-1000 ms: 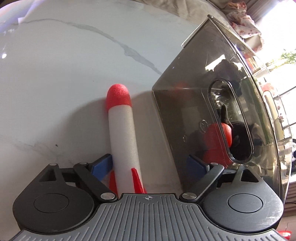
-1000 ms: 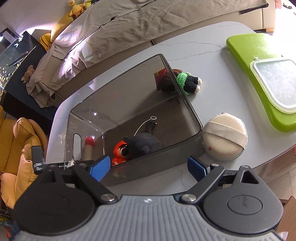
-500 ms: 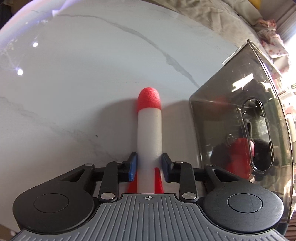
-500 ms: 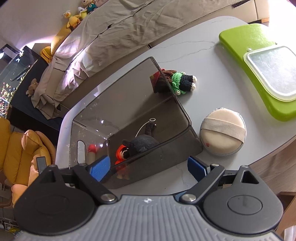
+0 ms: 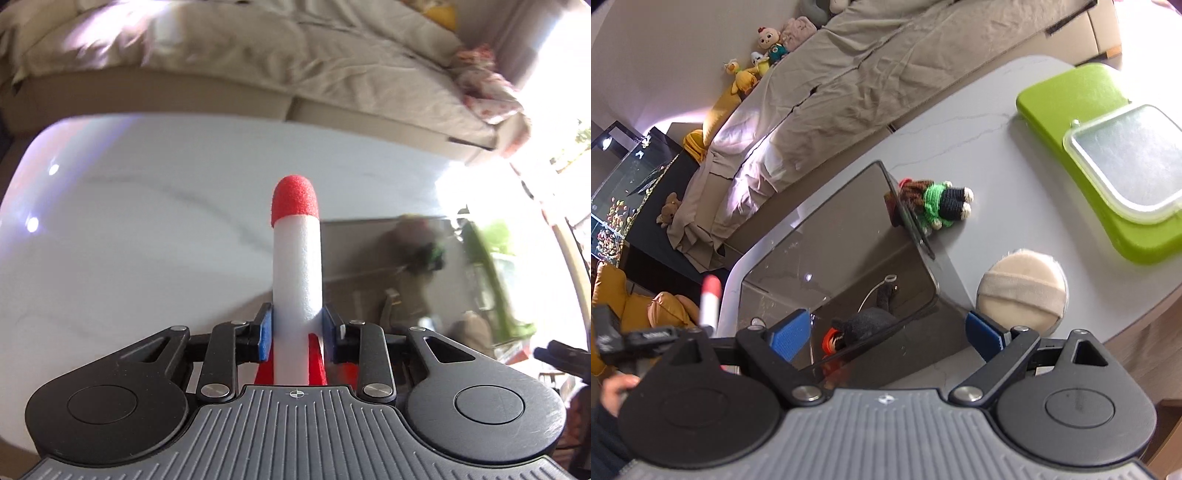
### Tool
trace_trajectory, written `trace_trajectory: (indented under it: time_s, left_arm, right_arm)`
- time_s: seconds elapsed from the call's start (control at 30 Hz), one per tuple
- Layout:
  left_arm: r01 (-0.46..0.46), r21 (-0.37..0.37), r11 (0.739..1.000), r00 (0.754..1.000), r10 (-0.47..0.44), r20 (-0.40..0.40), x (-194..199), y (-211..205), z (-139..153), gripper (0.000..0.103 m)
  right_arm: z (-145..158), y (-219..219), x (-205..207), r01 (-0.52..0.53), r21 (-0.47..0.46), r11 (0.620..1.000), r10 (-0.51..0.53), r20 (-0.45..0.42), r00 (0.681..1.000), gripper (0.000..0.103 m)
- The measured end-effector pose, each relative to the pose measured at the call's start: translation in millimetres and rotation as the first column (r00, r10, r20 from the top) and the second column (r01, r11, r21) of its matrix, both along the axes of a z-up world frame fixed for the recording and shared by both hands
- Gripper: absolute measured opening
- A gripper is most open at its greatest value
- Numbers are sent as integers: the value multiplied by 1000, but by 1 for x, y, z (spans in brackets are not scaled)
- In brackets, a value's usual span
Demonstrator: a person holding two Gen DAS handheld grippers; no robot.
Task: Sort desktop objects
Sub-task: 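Lift the rocket with the left tool, lower it into the bin, release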
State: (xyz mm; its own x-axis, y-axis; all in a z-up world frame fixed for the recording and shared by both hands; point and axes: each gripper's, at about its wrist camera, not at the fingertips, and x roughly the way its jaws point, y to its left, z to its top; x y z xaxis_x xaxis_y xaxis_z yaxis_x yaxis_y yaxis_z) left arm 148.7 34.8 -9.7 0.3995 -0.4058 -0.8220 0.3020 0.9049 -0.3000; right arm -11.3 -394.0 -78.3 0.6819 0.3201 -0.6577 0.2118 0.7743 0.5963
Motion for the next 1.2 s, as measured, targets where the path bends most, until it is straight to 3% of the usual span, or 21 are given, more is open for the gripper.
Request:
trace_trajectory:
  time_s: [0.1, 0.2, 0.33, 0.5, 0.57, 0.67, 0.73, 0.83, 1.07, 1.2]
  left_arm:
    - [91, -20, 996, 996, -91, -14, 8, -57, 0, 31]
    - [153, 6, 988, 986, -152, -61, 18, -111, -36, 31]
    - [179, 72, 981, 973, -167, -157, 29, -143, -96, 31]
    - [134, 156, 979, 974, -100, -204, 38, -124, -130, 31]
    - [133, 144, 981, 974, -103, -200, 40, -118, -130, 32]
    - [132, 165, 977, 978, -100, -184, 40, -116, -130, 32]
    - [138, 173, 975, 977, -106, -183, 40, -115, -131, 32]
    - [146, 194, 970, 978, -111, -179, 43, -114, -132, 32]
    - [87, 271, 959, 984, -41, -173, 42, -78, -128, 32]
    - [54, 357, 933, 983, 14, -184, 44, -64, -136, 33]
  right_arm:
    - [5, -1, 5, 5, -36, 999, -4, 30, 1000, 92]
    - [4, 1, 20, -4, -110, 994, 7, 32, 999, 92]
    - [0, 3, 42, -15, -210, 978, 21, 25, 999, 91]
    - [-5, 7, 69, -29, -331, 943, 36, 15, 999, 80]
    - [-12, 18, 79, -51, -380, 924, 55, 1, 998, 75]
    - [-26, 31, 95, -82, -415, 906, 77, -30, 997, 50]
    - [-30, 35, 98, -97, -393, 915, 85, -46, 995, 39]
    - [-34, 42, 98, -112, -351, 930, 97, -59, 993, 11]
    - [-38, 76, 80, -180, -290, 940, 167, -71, 983, 11]
    - [-38, 105, 66, -225, -272, 936, 213, -73, 974, 13]
